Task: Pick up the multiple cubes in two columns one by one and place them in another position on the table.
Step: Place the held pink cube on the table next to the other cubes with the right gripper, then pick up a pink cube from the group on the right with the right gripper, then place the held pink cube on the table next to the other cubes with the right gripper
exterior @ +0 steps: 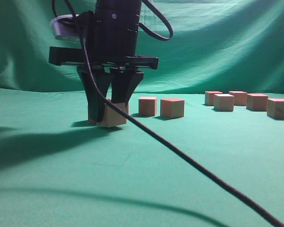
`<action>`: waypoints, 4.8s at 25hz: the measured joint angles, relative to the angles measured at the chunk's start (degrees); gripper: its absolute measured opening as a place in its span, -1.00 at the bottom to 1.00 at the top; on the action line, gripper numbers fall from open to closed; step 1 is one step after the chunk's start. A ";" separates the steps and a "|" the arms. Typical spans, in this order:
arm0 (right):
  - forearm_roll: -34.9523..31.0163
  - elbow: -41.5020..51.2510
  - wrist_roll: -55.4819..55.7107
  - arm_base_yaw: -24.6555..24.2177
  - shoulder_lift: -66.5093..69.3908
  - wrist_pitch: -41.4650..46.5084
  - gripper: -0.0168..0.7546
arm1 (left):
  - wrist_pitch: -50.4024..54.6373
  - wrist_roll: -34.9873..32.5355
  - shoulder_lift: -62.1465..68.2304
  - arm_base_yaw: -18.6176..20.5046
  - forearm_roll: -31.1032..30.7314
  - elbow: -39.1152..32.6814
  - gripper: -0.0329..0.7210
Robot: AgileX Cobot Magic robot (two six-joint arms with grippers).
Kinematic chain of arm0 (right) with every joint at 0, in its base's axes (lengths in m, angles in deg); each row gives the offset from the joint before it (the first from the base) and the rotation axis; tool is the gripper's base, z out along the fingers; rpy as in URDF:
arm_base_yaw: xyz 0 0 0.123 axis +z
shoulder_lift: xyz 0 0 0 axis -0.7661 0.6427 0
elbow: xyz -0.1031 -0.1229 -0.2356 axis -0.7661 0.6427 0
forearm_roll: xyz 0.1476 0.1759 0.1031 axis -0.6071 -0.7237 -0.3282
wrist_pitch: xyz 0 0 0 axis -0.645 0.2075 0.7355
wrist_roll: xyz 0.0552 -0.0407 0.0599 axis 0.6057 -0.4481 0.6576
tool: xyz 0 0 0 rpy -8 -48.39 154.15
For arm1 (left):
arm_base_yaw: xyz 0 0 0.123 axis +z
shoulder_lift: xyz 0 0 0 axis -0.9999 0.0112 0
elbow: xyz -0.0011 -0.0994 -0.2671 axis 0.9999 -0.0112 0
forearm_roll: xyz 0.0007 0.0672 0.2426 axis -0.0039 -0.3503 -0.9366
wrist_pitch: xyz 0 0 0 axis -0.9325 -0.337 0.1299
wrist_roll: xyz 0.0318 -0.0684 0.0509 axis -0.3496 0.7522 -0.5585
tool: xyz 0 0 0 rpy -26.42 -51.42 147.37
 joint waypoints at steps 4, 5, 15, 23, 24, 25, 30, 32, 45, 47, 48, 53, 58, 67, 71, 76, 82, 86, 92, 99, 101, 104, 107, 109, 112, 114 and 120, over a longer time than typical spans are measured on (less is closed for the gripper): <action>0.00 0.00 0.00 0.00 0.00 0.00 -0.12 | 0.00 0.00 0.00 0.00 0.00 0.00 -0.91; 0.00 0.00 0.00 0.00 0.00 0.00 -0.04 | 0.00 0.00 0.00 0.00 0.00 0.00 -0.91; 2.36 -5.58 0.00 0.00 0.09 9.17 0.51 | 0.00 0.00 0.00 0.00 0.00 0.00 -0.91; 8.67 -12.27 2.50 0.00 -2.59 10.89 0.47 | 0.00 0.00 0.00 0.00 0.00 0.00 -0.91; 10.18 -12.27 3.49 0.00 -3.66 11.00 0.47 | 0.00 0.00 0.00 0.00 0.00 0.00 -0.91; 11.74 -12.27 4.84 -0.14 -4.90 11.09 0.47 | 0.00 0.00 0.00 0.00 0.00 0.00 -0.91; 15.14 -12.27 8.47 -4.63 -11.44 11.22 0.47 | 0.00 0.00 0.00 0.00 0.00 0.00 -0.91; 15.14 -12.27 9.54 -7.71 -13.64 11.35 0.47 | 0.00 0.00 0.00 0.00 0.00 0.00 -0.91; 8.22 -3.23 10.28 -29.39 -18.67 11.82 0.47 | 0.00 0.00 0.00 0.00 0.00 0.00 -0.91; 7.98 1.24 10.28 -31.42 -18.67 11.61 0.47 | 0.00 0.00 0.00 0.00 0.00 0.00 -0.91; 7.98 3.75 10.43 -32.41 -18.67 11.61 0.47 | 0.00 0.00 0.00 0.00 0.00 0.00 -0.91; 7.13 15.01 11.59 -35.96 -18.67 6.34 0.47 | 0.00 0.00 0.00 0.00 0.00 0.00 -0.91; 5.28 22.46 12.91 -37.09 -18.22 -4.80 0.47 | 0.00 0.00 0.00 0.00 0.00 0.00 -0.91; 4.16 23.93 13.09 -37.09 -11.95 -12.02 0.47 | 0.00 0.00 0.00 0.00 0.00 0.00 -0.91; 3.89 23.93 12.98 -37.09 -11.30 -12.72 0.30 | 0.00 0.00 0.00 0.00 0.00 0.00 -0.91; 3.66 23.93 11.55 -37.09 -11.21 -13.31 -0.19 | 0.00 0.00 0.00 0.00 0.00 0.00 -0.91; 2.96 23.93 10.49 -37.09 -11.46 -13.04 -0.26 | 0.00 0.00 0.00 0.00 0.00 0.00 -0.91; 2.16 23.94 8.26 -36.67 -15.14 -11.03 -0.26 | 0.00 0.00 0.00 0.00 0.00 0.00 -0.91; 2.03 23.94 2.21 -29.86 -24.67 -6.08 -0.26 | 0.00 0.00 0.00 0.00 0.00 0.00 -0.91; 1.70 24.04 -3.55 -14.07 -25.35 -3.97 -0.26 | 0.00 0.00 0.00 0.00 0.00 0.00 -0.91; 1.02 24.04 -7.49 -9.78 -23.88 -4.21 -0.26 | 0.00 0.00 0.00 0.00 0.00 0.00 -0.91; -0.32 24.04 -13.08 -4.28 -20.70 -4.39 -0.26 | 0.00 0.00 0.00 0.00 0.00 0.00 -0.91; -0.57 24.04 -14.86 -0.92 -17.37 -5.15 -0.26 | 0.00 0.00 0.00 0.00 0.00 0.00 -0.91; -0.57 24.04 -15.11 -0.29 -15.55 -5.90 -0.26 | 0.00 0.00 0.00 0.00 0.00 0.00 -0.91; -0.16 24.04 -15.11 -0.26 -13.89 -7.87 -0.26 | 0.00 0.00 0.00 0.00 0.00 0.00 -0.91; 0.21 24.06 -15.11 -0.26 -13.72 -9.18 -0.26 | 0.00 0.00 0.00 0.00 0.00 0.00 -0.91; 2.14 24.06 -15.20 -0.26 -13.72 -13.49 -0.26 | 0.00 0.00 0.00 0.00 0.00 0.00 -0.91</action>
